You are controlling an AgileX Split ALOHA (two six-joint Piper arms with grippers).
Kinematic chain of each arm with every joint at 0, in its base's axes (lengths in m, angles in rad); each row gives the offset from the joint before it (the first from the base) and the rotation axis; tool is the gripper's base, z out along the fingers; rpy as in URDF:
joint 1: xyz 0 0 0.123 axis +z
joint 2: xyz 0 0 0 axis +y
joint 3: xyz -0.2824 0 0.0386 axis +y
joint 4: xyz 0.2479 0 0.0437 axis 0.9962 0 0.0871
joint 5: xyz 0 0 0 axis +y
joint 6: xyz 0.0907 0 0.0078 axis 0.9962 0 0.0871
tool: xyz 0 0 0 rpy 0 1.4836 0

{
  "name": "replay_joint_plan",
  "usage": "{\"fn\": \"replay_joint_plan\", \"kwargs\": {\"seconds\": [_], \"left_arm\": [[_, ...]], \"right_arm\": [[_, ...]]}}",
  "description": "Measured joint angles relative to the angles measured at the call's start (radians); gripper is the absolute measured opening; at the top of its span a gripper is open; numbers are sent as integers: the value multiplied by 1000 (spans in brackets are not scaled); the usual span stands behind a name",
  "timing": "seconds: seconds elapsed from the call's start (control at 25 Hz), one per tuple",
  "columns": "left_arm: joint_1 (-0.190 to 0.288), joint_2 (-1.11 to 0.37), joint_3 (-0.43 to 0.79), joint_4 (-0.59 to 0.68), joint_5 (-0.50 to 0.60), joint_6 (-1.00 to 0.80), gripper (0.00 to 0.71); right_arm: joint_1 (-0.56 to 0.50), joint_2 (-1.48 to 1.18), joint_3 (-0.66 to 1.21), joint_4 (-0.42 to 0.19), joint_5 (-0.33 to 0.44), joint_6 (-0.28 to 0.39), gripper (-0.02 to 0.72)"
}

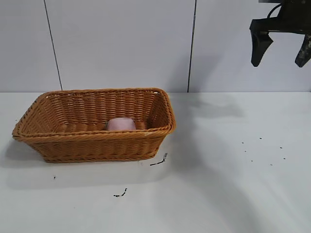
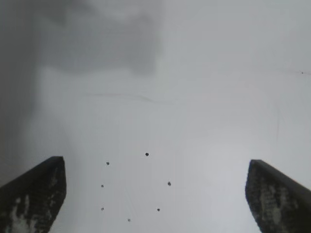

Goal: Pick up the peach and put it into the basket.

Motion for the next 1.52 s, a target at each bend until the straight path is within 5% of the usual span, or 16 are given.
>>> {"fn": "replay_joint_plan", "kwargs": {"seconds": [0.4,0.76,1.12,1.52], "left_arm": [[0,0,0,0,0,0,692],[0,0,0,0,0,0,692],[0,0,0,0,0,0,692],[0,0,0,0,0,0,692]], "right_arm": [[0,-564,643,-8,-13,-1,689],[0,-1145,1072,-7,-218,-2,689],[0,-1632,1133,-6,-200,-2,689],[0,-1849,1133,-4,-198,-2,689]]}}
